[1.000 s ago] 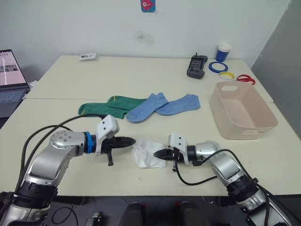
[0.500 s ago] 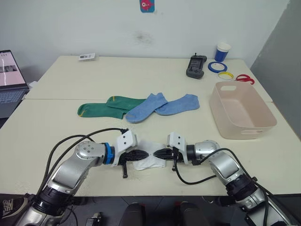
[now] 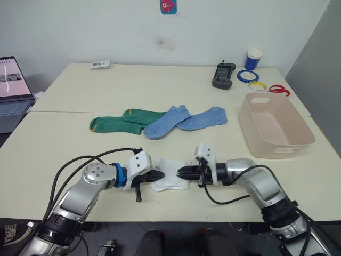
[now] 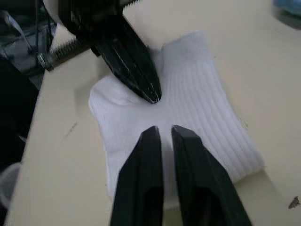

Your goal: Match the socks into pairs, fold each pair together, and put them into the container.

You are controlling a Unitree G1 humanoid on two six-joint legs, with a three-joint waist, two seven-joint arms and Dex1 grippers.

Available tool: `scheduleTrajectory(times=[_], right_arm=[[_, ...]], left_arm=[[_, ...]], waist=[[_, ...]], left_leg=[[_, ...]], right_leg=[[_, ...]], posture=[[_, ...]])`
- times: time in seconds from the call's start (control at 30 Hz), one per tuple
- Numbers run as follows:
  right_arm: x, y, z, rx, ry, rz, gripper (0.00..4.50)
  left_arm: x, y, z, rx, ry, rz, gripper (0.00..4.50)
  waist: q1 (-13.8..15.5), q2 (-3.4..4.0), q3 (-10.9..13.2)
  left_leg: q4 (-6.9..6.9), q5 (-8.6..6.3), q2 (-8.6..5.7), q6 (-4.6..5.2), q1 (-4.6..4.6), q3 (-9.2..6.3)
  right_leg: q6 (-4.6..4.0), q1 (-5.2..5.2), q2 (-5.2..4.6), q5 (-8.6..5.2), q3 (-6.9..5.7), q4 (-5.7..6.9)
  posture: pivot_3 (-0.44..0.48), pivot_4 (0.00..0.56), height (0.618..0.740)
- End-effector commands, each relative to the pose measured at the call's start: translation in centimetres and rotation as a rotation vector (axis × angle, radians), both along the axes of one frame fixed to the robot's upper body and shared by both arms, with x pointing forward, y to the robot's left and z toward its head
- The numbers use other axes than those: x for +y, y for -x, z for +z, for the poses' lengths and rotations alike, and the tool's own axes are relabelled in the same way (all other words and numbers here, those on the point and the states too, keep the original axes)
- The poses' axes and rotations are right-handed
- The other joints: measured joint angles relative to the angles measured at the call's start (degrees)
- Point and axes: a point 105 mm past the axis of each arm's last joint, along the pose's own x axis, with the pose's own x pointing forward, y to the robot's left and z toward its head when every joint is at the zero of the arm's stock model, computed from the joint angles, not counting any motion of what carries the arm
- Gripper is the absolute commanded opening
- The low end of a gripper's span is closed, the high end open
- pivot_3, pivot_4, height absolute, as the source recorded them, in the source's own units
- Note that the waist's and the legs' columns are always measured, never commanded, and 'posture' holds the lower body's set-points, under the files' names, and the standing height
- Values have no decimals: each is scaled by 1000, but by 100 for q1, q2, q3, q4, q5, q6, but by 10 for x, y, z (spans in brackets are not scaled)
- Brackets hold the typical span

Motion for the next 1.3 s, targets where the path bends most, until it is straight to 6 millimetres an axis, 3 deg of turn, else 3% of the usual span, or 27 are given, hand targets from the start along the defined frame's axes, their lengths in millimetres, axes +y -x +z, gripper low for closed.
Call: scheduleTrajectory(times=[0.03,0.27,0.5,0.8,1.13,1.3], right_arm=[[-12,1,14,75,-23,-66,2043],[-32,6,3,336,68,-197,4466],[-9,9,5,549,0,-228,4490],[17,3,-5,672,-56,-252,4490],[-11,0,6,595,-19,-269,4490],[-20,-1,-1,587,20,-311,4490]], left_arm=[[6,3,-17,61,-39,34,0],[7,2,-17,59,-38,37,0],[4,3,-16,59,-32,31,0],[3,4,-14,54,-36,20,0],[7,6,-14,56,-40,31,0],[6,7,-15,56,-38,30,0]], waist=[[0,0,0],[-1,0,0],[-13,2,-2],[-31,6,-8],[-45,9,-10],[-40,9,-10]], left_leg=[[-1,0,-1,0,0,0],[-2,0,-3,1,0,0],[-4,0,-3,1,-1,0],[-6,-1,-2,2,0,0],[-6,-1,-3,2,-1,1],[-7,-1,-3,2,-2,1]], right_leg=[[0,0,-2,0,-1,0],[0,-1,-5,0,0,0],[0,-2,-1,0,1,1],[1,-3,3,0,2,1],[1,-4,3,0,3,0],[7,-4,4,-4,3,0]], posture=[[0,150,740],[0,150,740],[0,150,740],[0,150,740],[0,150,740],[0,150,740]])
